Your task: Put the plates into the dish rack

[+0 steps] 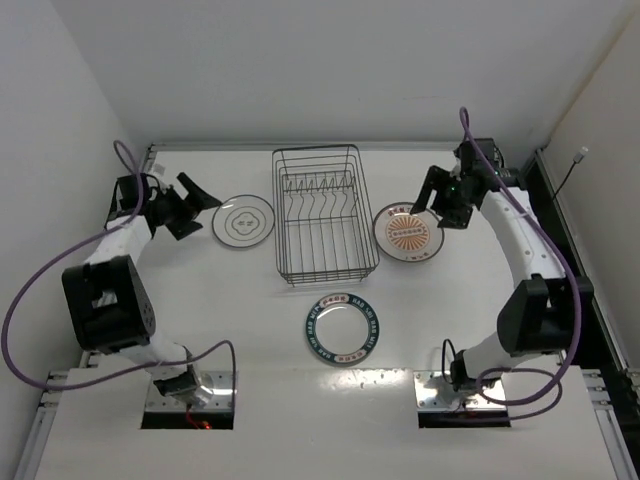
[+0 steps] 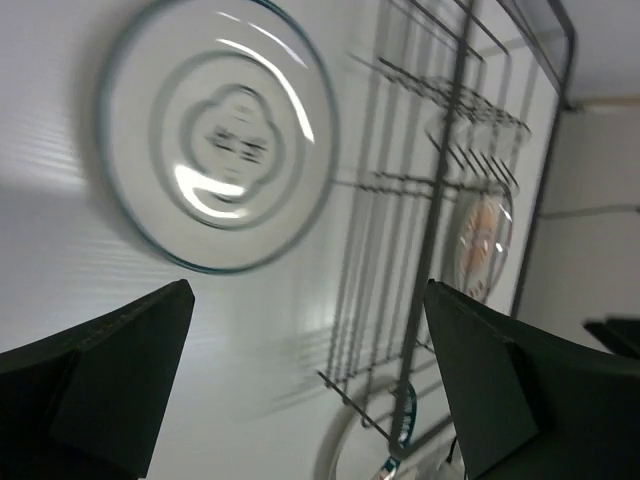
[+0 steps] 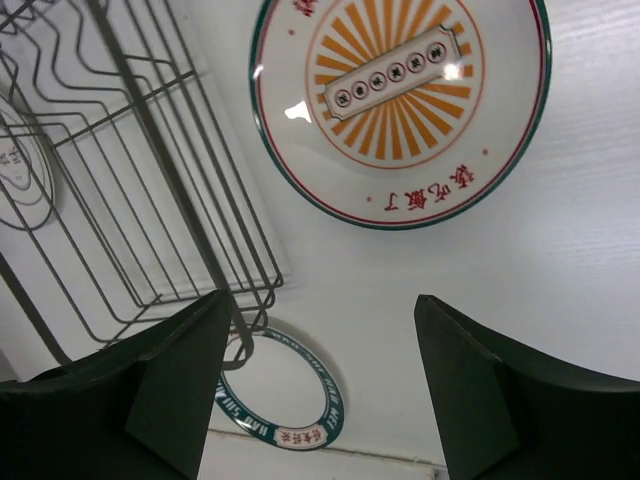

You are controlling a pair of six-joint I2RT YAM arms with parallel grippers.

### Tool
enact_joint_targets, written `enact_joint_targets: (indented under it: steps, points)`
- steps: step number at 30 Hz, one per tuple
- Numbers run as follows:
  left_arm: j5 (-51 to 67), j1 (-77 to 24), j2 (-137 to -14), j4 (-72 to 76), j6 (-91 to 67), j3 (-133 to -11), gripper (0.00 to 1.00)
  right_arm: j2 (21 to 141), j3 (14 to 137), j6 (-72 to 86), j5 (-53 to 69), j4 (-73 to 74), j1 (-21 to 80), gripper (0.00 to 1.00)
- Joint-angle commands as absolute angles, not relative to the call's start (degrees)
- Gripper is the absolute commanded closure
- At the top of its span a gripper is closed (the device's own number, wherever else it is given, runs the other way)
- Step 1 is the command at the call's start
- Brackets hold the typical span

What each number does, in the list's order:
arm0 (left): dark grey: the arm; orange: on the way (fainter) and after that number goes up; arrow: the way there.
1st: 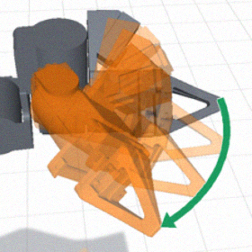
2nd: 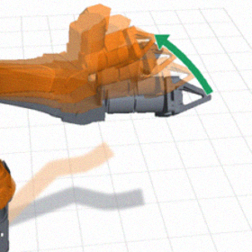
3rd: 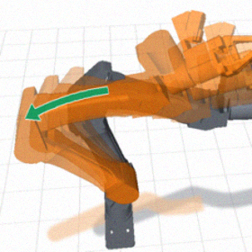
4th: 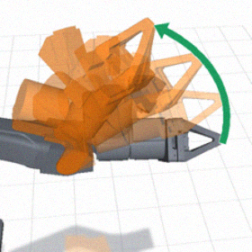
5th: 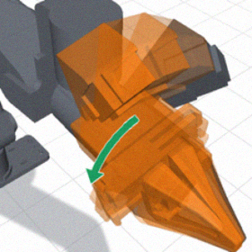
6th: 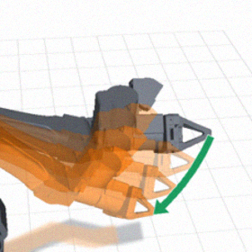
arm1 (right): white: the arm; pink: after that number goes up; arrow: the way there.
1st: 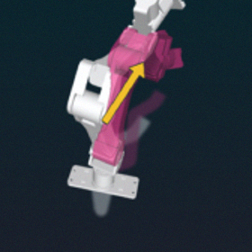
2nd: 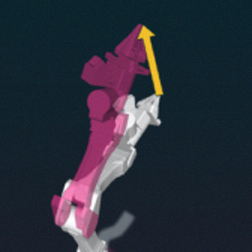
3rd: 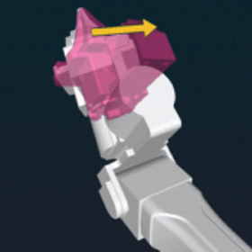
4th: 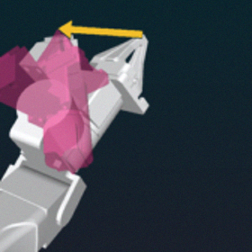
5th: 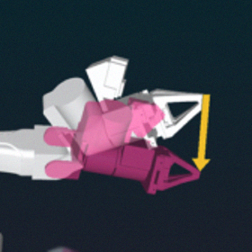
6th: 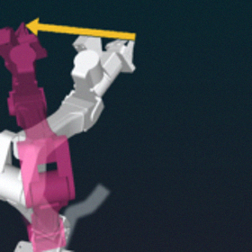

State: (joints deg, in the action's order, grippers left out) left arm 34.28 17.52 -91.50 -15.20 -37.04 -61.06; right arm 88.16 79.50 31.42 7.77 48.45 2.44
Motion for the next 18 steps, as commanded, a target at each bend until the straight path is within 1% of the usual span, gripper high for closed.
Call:
enact_joint_targets:
  steps: [1, 4, 5, 6, 8, 9, 11, 13, 15, 18]
  points:
    - [38.9, 11.5, -83.5, -9.0, -38.0, -55.8, 0.00, 88.2, 76.3, 35.2, 17.0, 43.6, -2.9, 0.29]
    - [38.3, 9.1, -80.1, -9.7, -34.9, -52.8, 0.00, 89.5, 70.9, 38.6, 23.6, 38.5, -9.0, 0.31]
    - [38.3, 8.4, -78.9, -9.8, -34.9, -52.3, 0.00, 89.5, 67.2, 40.7, 24.9, 36.7, -10.5, 0.31]
    - [38.9, 8.3, -78.8, -10.3, -34.2, -51.8, 0.00, 89.5, 65.7, 41.9, 25.6, 33.6, -13.2, 0.33]
    - [40.2, 8.3, -78.3, -11.0, -33.7, -50.5, 0.00, 89.5, 62.5, 45.2, 25.6, 31.9, -15.9, 0.34]
    - [40.2, 8.3, -78.3, -11.0, -32.9, -50.5, 0.00, 89.5, 61.8, 46.2, 24.2, 31.9, -18.2, 0.38]
    - [41.6, 8.3, -78.3, -11.6, -32.1, -50.5, 0.00, 88.4, 59.1, 50.0, 22.3, 30.2, -20.1, 0.43]
    - [42.1, 8.3, -78.3, -12.1, -31.6, -50.0, 0.00, 87.3, 54.4, 53.2, 22.3, 24.8, -22.2, 0.46]
    - [42.1, 8.3, -78.3, -12.1, -31.6, -50.0, 0.00, 88.5, 53.4, 55.3, 22.3, 21.5, -22.8, 0.46]
    - [43.2, 8.3, -78.8, -11.5, -32.1, -50.6, 0.00, 93.4, 56.6, 55.3, 21.0, 23.0, -22.9, 0.46]
